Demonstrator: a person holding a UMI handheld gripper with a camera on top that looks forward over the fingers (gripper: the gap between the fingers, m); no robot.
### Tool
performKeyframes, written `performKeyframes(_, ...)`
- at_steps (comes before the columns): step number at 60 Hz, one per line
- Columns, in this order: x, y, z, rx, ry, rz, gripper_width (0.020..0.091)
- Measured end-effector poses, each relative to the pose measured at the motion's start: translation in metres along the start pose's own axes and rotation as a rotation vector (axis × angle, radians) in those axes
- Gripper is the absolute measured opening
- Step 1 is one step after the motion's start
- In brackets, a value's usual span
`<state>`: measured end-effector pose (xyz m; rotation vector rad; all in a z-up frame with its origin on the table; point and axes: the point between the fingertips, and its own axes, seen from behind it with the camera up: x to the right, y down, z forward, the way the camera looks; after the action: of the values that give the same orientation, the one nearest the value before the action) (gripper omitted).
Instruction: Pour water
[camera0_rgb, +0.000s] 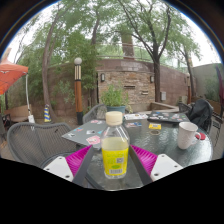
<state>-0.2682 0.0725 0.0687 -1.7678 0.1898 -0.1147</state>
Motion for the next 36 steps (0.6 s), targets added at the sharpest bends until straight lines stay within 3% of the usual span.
performKeyframes(8, 0.003, -0.024, 0.024, 0.097, 0.069, -0.034, 0.0817)
performKeyframes(10, 0.009, -0.028, 0.035, 0.107, 0.074, -0.042, 0.0729)
performKeyframes(12, 0.01, -0.029, 0.037, 0.106, 0.08, -0.045, 0.051)
performKeyframes(25, -0.004, -0.029, 0.046, 0.123, 0.011, -0.085, 0.0481)
performKeyframes(36, -0.007, -0.024, 0.057, 0.013, -0.064, -0.052, 0.0393)
